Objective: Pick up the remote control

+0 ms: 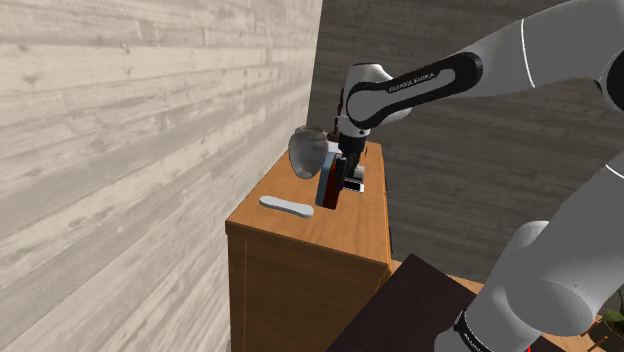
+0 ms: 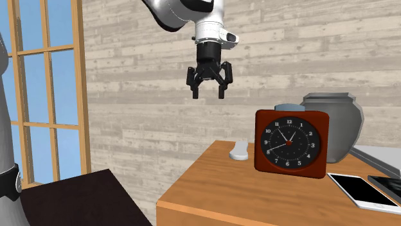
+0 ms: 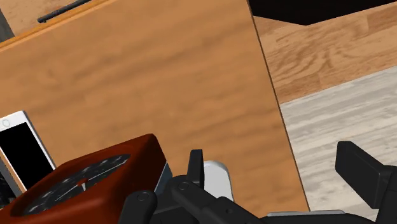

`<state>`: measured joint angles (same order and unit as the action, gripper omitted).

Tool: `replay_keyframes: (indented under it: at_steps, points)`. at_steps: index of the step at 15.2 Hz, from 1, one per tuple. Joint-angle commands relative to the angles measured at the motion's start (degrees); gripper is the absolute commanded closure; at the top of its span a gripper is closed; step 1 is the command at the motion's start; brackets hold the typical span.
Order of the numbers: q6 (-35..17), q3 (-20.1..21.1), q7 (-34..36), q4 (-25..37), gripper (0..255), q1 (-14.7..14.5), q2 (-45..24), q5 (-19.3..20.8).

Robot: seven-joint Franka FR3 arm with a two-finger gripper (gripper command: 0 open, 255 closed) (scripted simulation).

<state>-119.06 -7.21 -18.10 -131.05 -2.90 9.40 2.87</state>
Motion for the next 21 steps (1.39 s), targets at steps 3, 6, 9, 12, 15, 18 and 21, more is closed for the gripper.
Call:
replay_keyframes:
  at_steps: [3, 6, 9, 12, 15, 18, 21]
  points:
    - [-4.9, -0.3, -3.2, 4.8, 0, -0.4, -9.1, -1.1]
    - [-7.5, 0.0, -5.3, 9.1, 0, -0.5, -15.7, -2.1]
    - [-9.4, 0.5, -7.3, 14.0, 0, -0.4, -22.2, -3.0]
    - [-10.7, 1.2, -9.0, 19.6, 0, -0.2, -28.8, -3.7]
    - [-11.3, 1.9, -10.6, 26.0, 0, 0.0, -35.4, -4.2]
    - [-11.3, 2.7, -11.9, 33.1, 0, 0.2, -42.1, -4.4]
    - [-11.5, 3.2, -12.6, 37.4, 0, 0.2, -46.4, -4.4]
